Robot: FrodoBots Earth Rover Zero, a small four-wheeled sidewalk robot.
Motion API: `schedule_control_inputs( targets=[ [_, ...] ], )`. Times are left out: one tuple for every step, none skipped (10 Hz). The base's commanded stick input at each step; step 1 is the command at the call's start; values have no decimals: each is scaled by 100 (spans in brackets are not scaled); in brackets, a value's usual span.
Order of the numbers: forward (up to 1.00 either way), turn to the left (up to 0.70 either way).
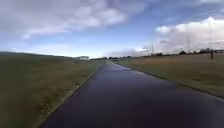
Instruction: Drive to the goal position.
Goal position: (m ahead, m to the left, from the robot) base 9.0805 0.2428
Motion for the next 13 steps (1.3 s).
schedule_control_inputs(
  targets=[
    [100, 0],
    [100, 0],
    [84, 0],
    [21, 0],
    [0, 0],
    [0, 0],
    [0, 0],
    [0, 0],
    [0, 0],
    [0, 0],
    [0, 0],
    [0, 0],
    [0, 0]
  ],
)
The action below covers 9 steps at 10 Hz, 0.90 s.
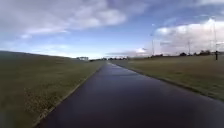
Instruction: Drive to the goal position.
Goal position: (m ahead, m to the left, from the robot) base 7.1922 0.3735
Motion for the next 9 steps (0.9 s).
schedule_control_inputs(
  targets=[
    [11, 0],
    [77, 0],
    [100, 0],
    [100, 0],
    [100, 0],
    [100, 0],
    [100, 0],
    [100, 0],
    [100, 0]
  ],
)
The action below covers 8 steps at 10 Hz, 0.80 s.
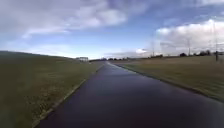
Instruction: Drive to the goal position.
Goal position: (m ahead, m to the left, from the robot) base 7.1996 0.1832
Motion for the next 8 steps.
schedule_control_inputs(
  targets=[
    [100, 0],
    [100, 0],
    [100, 0],
    [100, 0],
    [100, 0],
    [100, 0],
    [100, 0],
    [100, -14]
  ],
)
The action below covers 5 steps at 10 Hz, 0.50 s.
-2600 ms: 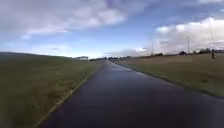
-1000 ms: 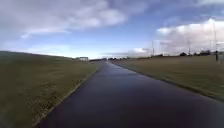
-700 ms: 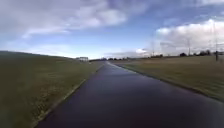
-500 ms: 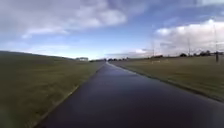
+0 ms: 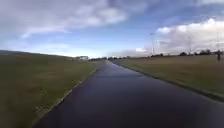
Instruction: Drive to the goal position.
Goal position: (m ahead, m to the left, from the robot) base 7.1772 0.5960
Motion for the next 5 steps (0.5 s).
schedule_control_inputs(
  targets=[
    [100, -39],
    [100, -38],
    [100, -28],
    [100, -3],
    [100, 0]
  ],
)
